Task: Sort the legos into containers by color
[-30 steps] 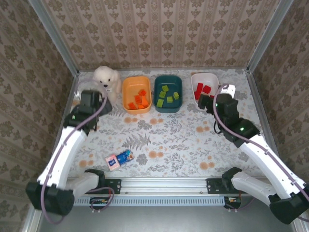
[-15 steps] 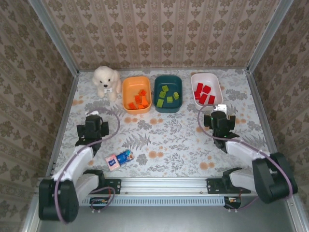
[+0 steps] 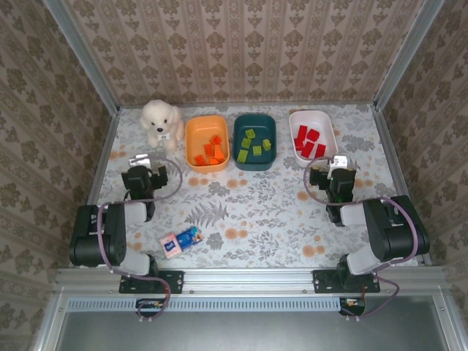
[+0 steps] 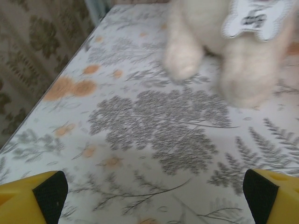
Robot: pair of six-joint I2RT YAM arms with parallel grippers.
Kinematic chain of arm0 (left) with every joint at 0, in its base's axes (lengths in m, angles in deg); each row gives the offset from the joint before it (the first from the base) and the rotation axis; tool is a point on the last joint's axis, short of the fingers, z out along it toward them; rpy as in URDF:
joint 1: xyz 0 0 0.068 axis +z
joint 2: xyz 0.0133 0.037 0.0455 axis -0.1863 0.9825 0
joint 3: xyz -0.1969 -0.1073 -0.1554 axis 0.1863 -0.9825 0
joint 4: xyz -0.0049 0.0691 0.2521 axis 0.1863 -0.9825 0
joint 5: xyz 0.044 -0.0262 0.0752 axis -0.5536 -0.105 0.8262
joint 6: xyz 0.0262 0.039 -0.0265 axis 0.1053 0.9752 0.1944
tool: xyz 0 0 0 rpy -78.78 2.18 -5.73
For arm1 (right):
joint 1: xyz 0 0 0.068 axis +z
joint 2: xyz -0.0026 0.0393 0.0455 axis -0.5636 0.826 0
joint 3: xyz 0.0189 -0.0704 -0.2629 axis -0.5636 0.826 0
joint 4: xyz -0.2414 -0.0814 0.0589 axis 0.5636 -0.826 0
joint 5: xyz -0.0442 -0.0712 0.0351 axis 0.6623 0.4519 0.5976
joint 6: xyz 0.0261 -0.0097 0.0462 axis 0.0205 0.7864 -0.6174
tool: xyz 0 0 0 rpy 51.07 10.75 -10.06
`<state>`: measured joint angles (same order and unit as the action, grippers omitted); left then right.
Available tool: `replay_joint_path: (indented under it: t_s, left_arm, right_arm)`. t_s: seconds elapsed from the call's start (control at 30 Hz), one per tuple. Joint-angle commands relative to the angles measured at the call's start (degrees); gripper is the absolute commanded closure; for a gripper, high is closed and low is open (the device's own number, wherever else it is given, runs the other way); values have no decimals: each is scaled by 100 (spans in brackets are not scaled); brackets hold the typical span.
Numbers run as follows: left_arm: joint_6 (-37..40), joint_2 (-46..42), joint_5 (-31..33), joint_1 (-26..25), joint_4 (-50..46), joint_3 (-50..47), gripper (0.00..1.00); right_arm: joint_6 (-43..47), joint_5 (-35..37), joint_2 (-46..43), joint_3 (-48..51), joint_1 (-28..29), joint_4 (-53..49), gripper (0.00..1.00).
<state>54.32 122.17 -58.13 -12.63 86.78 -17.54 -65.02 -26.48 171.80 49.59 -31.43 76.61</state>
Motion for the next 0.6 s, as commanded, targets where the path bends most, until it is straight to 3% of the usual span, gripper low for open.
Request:
replay_joint_path:
  t_s: [0.0,0.1,0.57]
  left_arm:
    - [200,100,-193,-75,778,-156,0]
    - [158,170,-163,-30,330,155,0]
    - [181,192,-140,-48,467,118,0]
  right_arm:
    - [-45,-153,73,-262,3,297,0]
    - [-112,-111,83,-423,-33,11,0]
    - [-121,-131,88,-460,-33,-38,0]
